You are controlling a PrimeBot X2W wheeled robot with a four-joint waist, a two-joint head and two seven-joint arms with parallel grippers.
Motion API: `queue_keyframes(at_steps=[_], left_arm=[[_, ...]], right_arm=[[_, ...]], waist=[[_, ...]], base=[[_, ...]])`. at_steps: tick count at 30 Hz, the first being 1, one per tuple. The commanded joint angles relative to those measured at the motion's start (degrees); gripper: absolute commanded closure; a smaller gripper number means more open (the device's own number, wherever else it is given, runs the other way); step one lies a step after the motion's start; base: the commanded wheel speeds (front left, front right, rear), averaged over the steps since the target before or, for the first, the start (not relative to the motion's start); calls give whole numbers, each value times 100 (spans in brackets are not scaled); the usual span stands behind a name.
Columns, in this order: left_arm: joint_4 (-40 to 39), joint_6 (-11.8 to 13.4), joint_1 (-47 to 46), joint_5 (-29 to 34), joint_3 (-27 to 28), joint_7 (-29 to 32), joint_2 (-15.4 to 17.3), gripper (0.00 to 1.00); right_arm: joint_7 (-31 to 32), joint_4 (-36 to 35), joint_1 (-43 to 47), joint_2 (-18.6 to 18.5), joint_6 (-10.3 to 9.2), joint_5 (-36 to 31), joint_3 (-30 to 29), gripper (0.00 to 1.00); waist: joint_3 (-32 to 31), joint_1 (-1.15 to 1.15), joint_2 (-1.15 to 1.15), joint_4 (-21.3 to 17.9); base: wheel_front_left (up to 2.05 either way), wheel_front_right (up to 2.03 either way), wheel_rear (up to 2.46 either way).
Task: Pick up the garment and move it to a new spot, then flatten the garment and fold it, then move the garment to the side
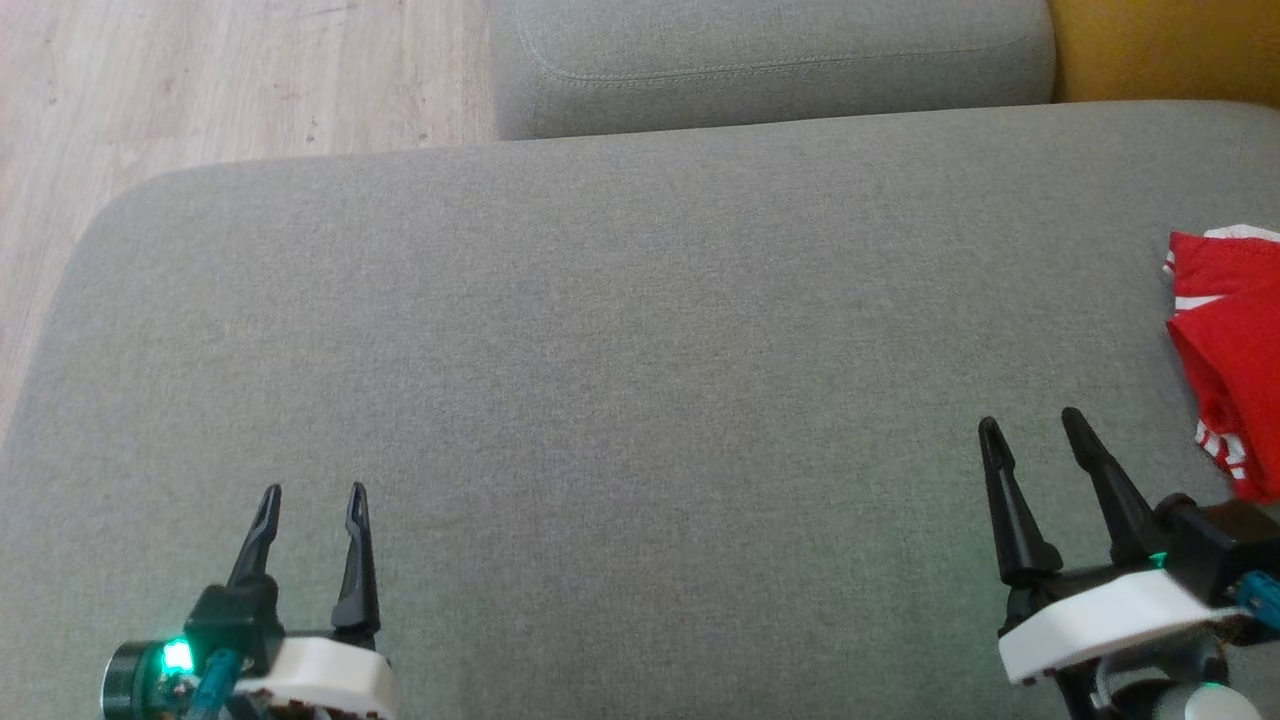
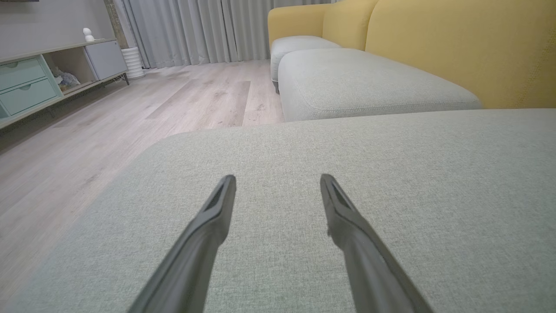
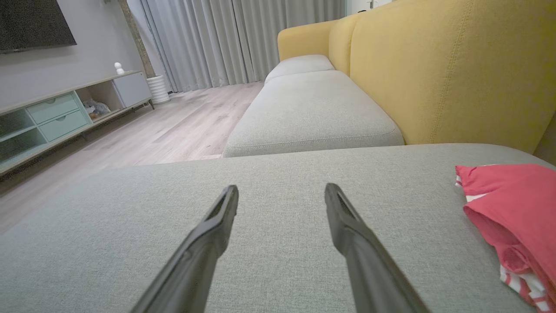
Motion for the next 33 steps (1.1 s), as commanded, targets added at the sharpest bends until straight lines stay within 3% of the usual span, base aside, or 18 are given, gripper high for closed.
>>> queue_keyframes(at_steps=[1,5,6,33], left_arm=[[-183,54,-198,-43,169,-20,147,0],[-176,36,-204,-89,158,-19,142,0],[1,-4,0,-85,-25,-1,9,100],[284,-414,-135,-1574,375,218,-278,100]], right_arm=[[10,-231,-200,-23,-4,52,138,0],[10,-224,-202,-23,-4,89,145,0],[0,1,0,1,0,70,9,100],[-104,654,-278,-102,-1,1790,2,100]], waist=[[-4,0,0,0],[-5,0,0,-2],[-3,0,0,-2],[-48,0,0,21]], base=[[0,0,0],[0,0,0],[0,0,0],[0,0,0]])
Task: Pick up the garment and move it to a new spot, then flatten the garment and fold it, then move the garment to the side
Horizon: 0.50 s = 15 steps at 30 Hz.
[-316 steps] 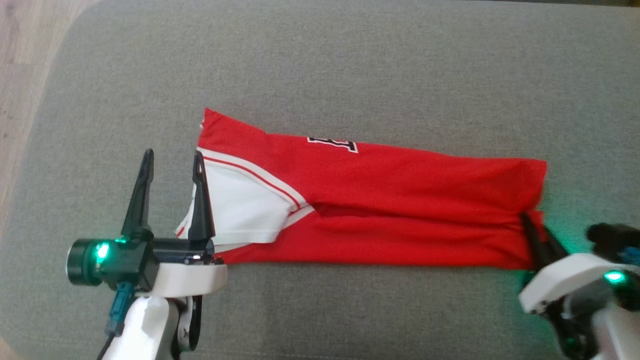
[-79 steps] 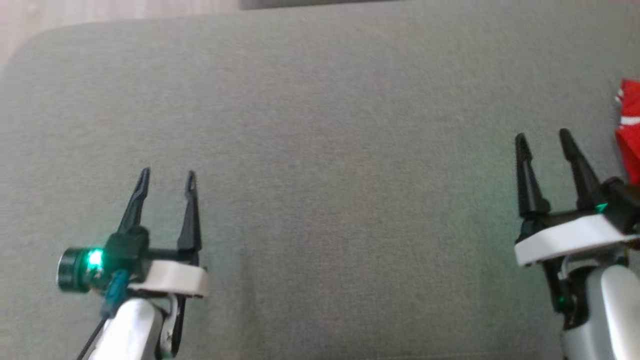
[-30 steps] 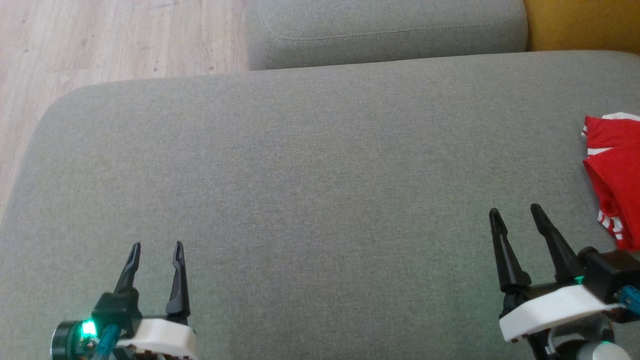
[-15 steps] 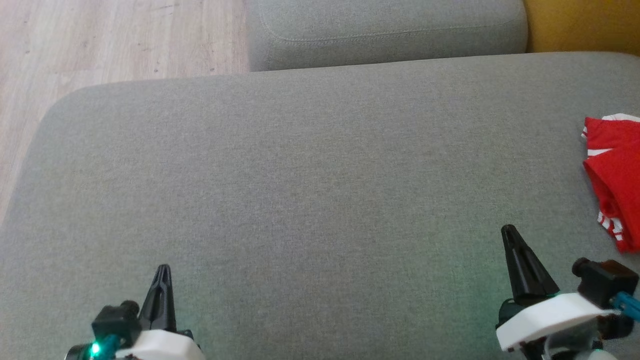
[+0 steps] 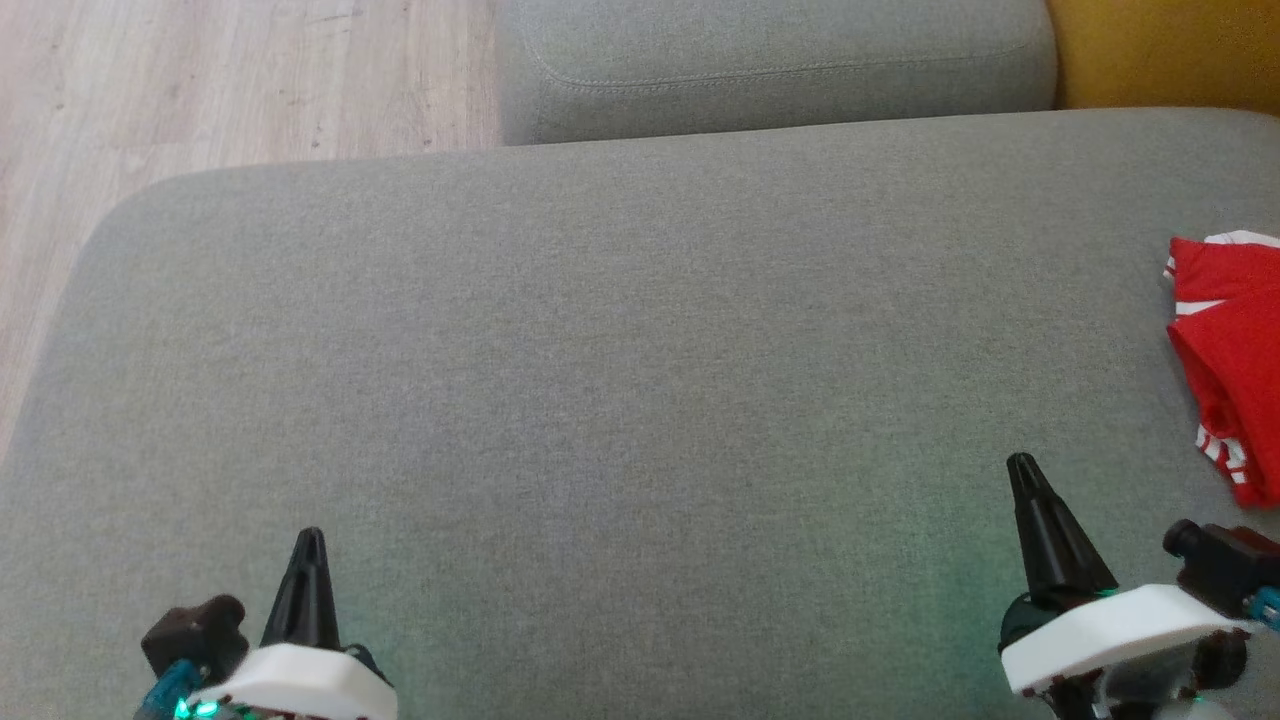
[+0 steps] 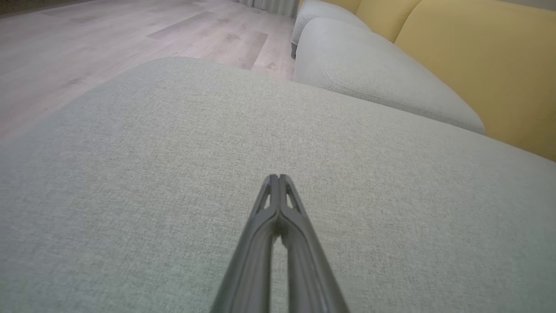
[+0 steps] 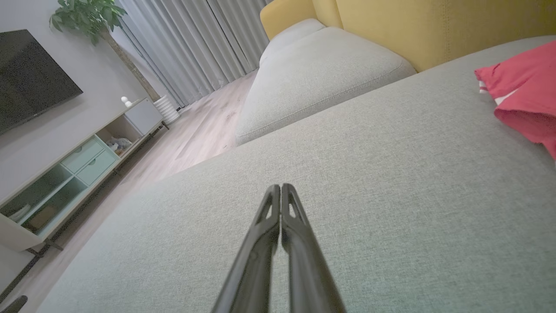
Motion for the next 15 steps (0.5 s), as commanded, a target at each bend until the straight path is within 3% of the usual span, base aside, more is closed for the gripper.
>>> queue_keyframes(at_steps=[1,15], left_arm=[[-144,-59,-256,-152,153,19,20,100],[-96,-291,-348,-986,405,149,-108,100]], right_arm=[[-70,-138,-277,-98,-1,191,-12,100],[-103,111,-444,-135,-1,1138,-54,100]], waist=[[-3,0,0,2],[-28,0,0,15]], base=[[0,0,0],[0,0,0]])
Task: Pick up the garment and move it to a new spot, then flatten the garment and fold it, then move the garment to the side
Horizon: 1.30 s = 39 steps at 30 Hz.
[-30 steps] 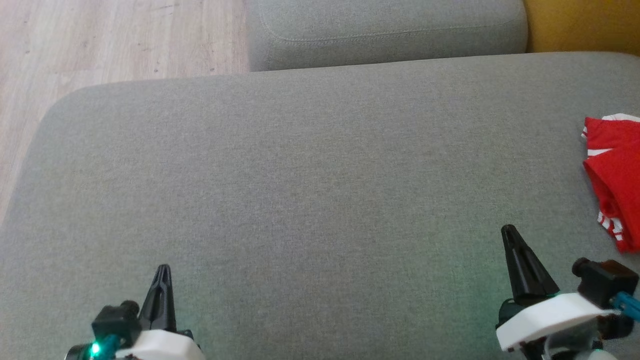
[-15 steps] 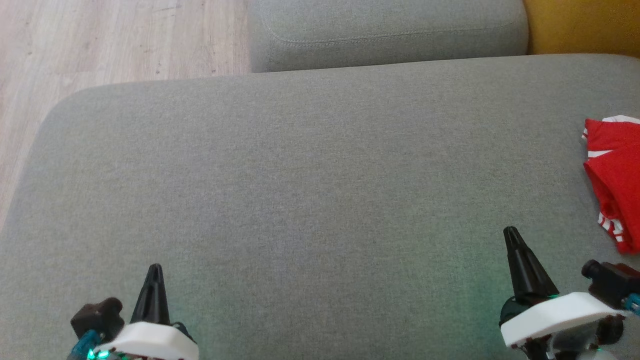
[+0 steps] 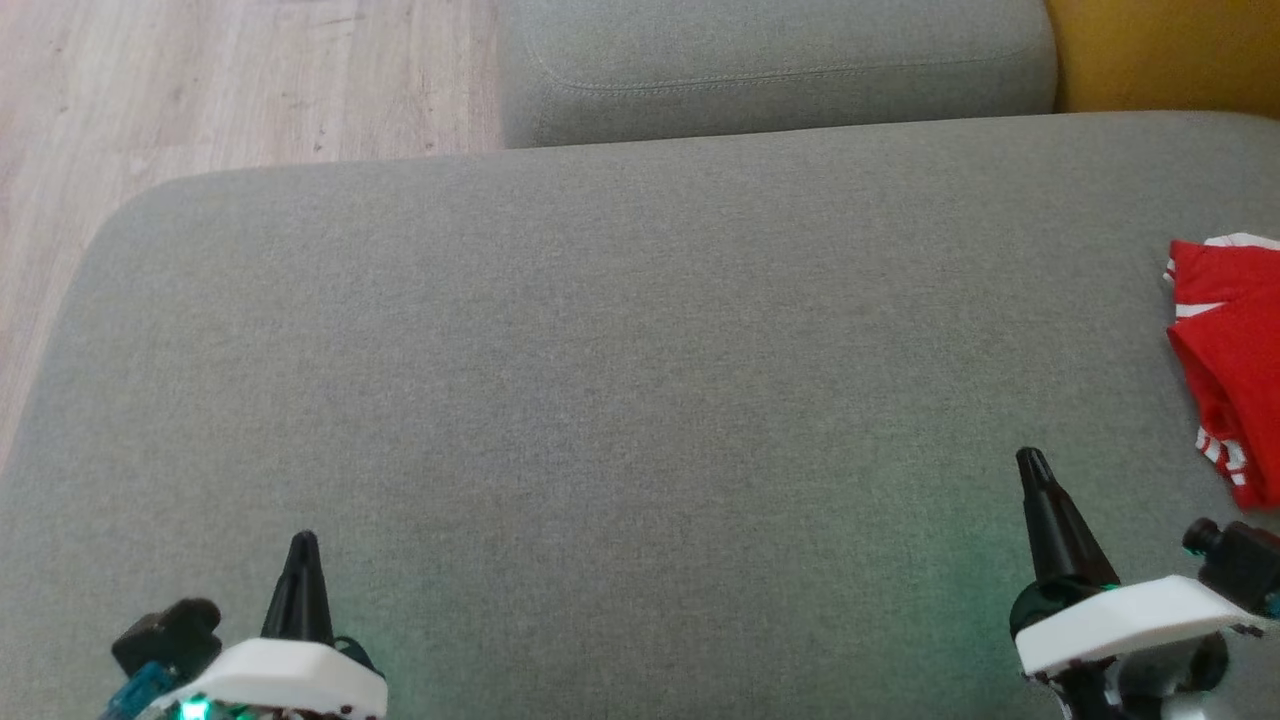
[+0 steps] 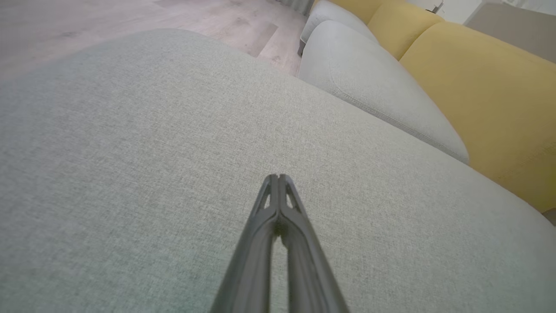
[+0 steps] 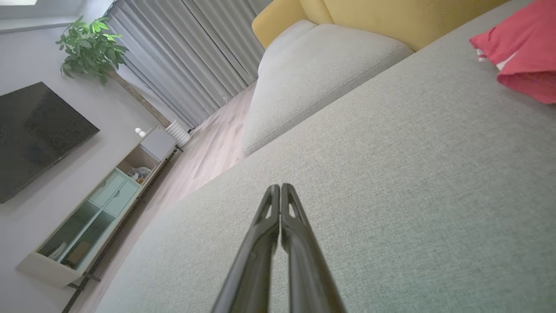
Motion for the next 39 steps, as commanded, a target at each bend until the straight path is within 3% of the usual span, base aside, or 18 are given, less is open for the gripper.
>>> queue_keyframes(at_steps=[1,39], left_arm=[[-135,-61,-326,-155,202,13,22,100],[-20,-670,-558,-2328,900,384,-342,100]], right_arm=[[-79,-141,-304,-125,-1,188,-15,100],[-109,523,-748,-170,-3,2628,-194,100]], waist=[[-2,0,0,1],[-69,0,0,37]], base=[[0,0,0],[0,0,0]])
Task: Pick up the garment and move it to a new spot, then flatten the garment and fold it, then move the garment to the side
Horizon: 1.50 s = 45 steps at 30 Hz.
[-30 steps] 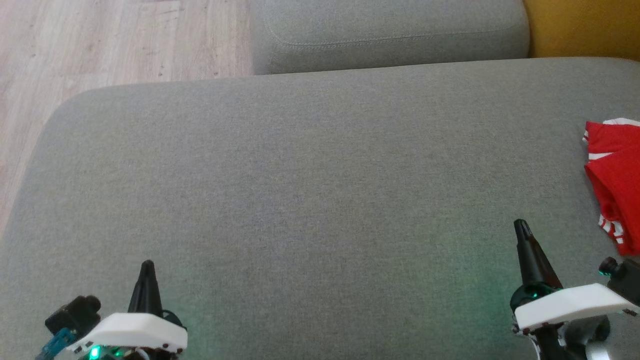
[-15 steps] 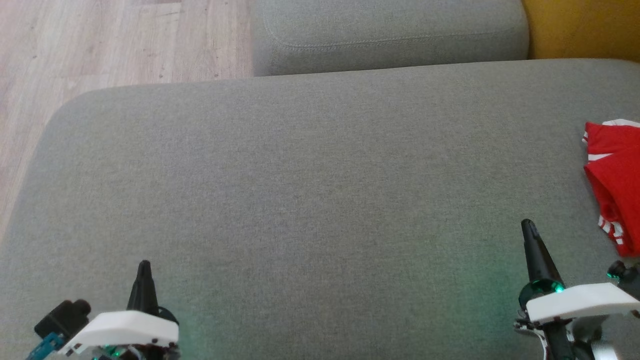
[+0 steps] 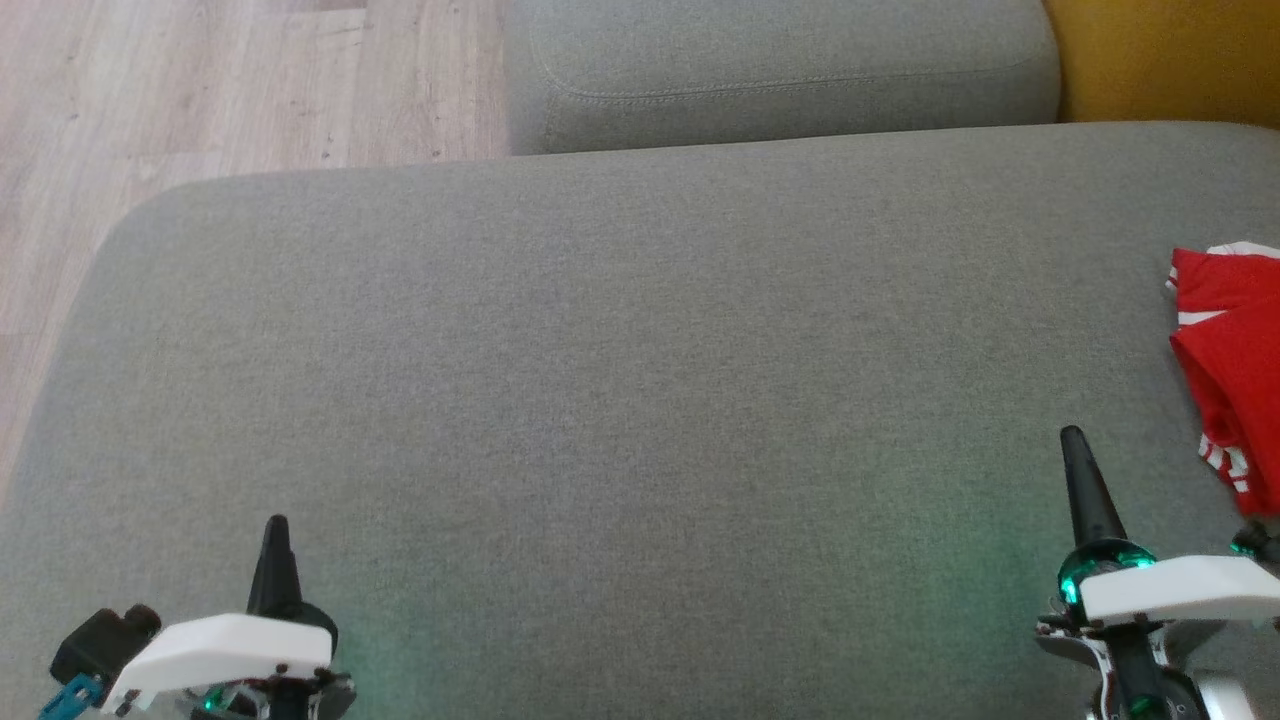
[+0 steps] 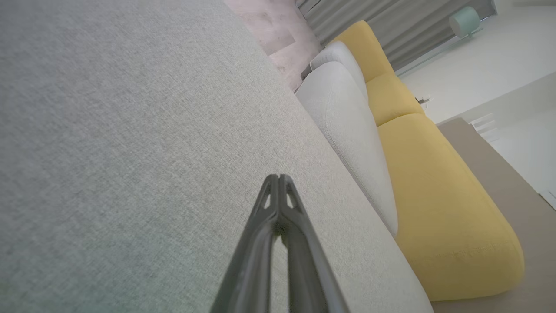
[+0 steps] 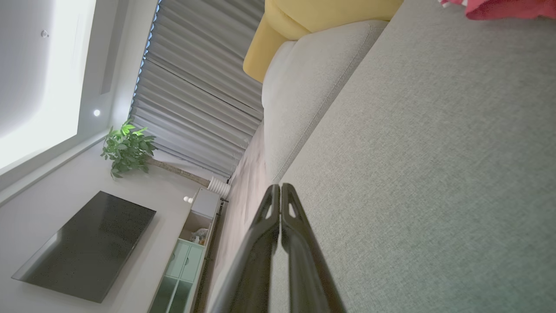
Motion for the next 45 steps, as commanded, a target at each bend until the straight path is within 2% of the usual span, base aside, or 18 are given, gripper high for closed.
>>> queue_keyframes(at_steps=[1,45], left_arm=[[-152,-84,-331,-174,210,36,7,100],[-4,-808,-615,-2729,1075,506,-450,100]], right_arm=[[-59,-132,-307,-116,-3,204,26,100],[-33,664,-842,-115,-4,3041,-264,100]], waist=[[-3,0,0,2],[-82,0,0,44]], base=[[0,0,0],[0,0,0]])
